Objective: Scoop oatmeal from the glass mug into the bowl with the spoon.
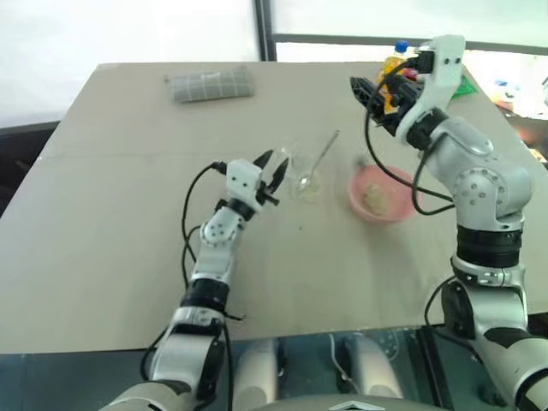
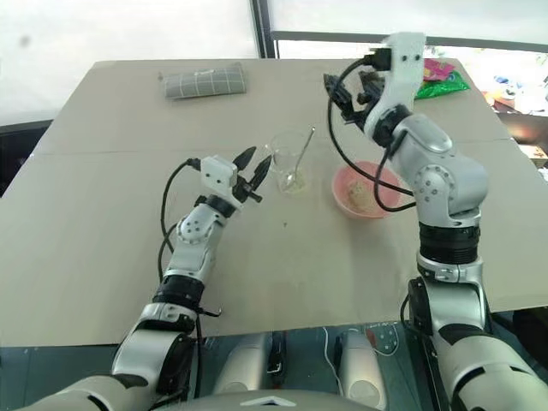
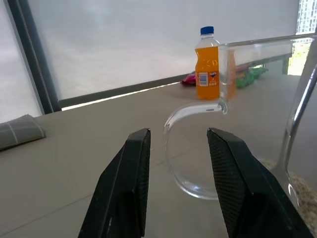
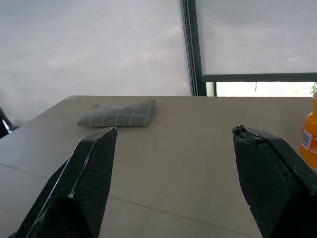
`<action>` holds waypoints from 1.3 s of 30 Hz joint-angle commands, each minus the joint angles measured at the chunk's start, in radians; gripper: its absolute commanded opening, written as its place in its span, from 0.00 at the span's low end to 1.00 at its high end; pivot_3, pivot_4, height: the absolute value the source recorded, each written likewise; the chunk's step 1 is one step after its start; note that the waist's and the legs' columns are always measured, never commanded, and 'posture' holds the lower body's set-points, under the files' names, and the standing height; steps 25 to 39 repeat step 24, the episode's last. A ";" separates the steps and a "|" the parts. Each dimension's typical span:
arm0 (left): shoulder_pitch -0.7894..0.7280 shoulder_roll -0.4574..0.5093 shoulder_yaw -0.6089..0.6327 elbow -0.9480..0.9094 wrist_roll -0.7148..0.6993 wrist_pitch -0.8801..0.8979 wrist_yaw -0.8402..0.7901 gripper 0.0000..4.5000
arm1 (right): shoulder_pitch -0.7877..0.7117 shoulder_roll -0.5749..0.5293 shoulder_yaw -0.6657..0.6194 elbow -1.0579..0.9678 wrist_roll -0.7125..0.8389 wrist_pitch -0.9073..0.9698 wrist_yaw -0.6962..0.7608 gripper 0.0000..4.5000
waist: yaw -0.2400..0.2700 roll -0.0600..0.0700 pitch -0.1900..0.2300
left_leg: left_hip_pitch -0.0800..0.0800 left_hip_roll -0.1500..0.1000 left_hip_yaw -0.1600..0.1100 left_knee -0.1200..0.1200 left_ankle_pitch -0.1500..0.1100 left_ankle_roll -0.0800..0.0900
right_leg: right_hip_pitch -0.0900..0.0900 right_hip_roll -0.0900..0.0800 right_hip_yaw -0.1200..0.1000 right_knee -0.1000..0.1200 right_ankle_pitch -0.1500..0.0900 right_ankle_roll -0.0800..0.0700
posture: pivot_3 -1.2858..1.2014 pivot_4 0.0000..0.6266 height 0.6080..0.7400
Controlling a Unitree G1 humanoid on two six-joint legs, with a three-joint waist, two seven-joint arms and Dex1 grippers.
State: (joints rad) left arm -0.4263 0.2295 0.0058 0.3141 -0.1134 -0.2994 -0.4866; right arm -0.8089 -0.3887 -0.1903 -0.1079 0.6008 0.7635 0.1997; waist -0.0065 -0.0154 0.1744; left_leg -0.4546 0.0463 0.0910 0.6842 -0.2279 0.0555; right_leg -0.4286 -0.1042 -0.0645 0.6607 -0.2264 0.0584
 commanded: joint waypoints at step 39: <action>0.751 0.163 0.079 -0.756 -0.090 0.416 0.009 0.42 | 1.074 -0.192 -0.143 -0.079 -0.054 -0.609 0.819 0.83 | -0.004 0.007 -0.004 | 0.022 0.008 -0.006 -0.001 -0.006 -0.001 | 0.016 -0.001 0.002 -0.003 -0.005 -0.001 | 0.52 0.24 0.83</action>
